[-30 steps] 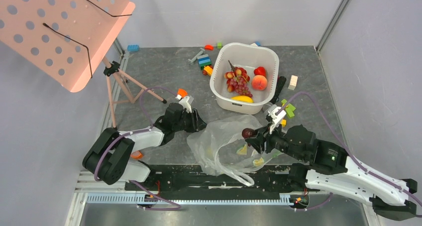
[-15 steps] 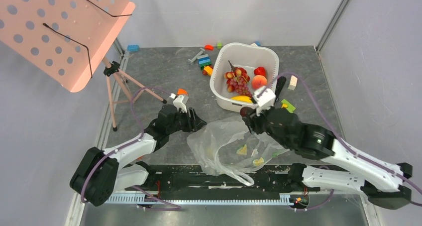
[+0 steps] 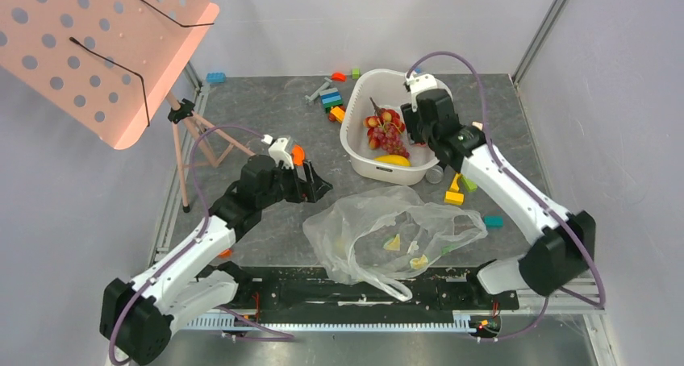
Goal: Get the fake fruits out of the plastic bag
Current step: Place the fake fruit in the bin.
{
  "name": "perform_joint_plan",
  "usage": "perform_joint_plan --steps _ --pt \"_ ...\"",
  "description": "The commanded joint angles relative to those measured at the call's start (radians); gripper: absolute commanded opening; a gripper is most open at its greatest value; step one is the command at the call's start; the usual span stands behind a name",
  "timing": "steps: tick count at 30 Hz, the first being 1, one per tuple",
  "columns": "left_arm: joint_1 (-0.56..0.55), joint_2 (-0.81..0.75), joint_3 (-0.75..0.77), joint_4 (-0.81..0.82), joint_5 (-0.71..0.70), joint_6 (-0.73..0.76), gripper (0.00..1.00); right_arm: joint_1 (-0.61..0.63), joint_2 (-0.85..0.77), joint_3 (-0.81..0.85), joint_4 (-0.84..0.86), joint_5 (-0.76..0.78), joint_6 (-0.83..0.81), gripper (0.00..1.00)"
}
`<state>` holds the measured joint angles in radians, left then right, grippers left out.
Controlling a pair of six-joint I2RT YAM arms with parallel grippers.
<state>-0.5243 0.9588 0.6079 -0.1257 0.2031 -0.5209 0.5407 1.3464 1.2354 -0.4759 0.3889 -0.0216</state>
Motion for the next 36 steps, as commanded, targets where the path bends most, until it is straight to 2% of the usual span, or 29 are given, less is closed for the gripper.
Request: perform_joint_plan --steps 1,6,10,15,20,28,32,36 --pt "-0.003 -0.077 0.085 -0.169 0.004 0.076 0.95 -0.133 0.136 0.118 0.116 -0.221 -0.022 0.42" --pt "-0.003 -0.142 0.103 -0.247 0.047 0.193 0.96 -0.212 0.362 0.268 0.122 -0.308 -0.016 0.43" --pt "-0.004 -0.258 0.075 -0.228 0.065 0.238 0.97 -0.228 0.524 0.366 0.129 -0.283 -0.017 0.46" --pt "-0.003 -0.433 -0.006 -0.187 -0.004 0.233 1.00 -0.229 0.655 0.443 0.152 -0.232 -0.009 0.47" --pt "-0.003 -0.469 0.000 -0.237 -0.057 0.239 1.00 -0.242 0.752 0.526 0.136 -0.235 0.008 0.52" --pt "-0.003 -0.420 0.047 -0.325 -0.083 0.237 1.00 -0.245 0.755 0.530 0.144 -0.235 0.005 0.72" --pt "-0.004 -0.447 0.035 -0.318 -0.101 0.239 1.00 -0.246 0.692 0.509 0.160 -0.240 0.008 0.78" --pt "-0.004 -0.453 0.030 -0.314 -0.112 0.233 1.00 -0.245 0.558 0.446 0.194 -0.250 -0.005 0.80"
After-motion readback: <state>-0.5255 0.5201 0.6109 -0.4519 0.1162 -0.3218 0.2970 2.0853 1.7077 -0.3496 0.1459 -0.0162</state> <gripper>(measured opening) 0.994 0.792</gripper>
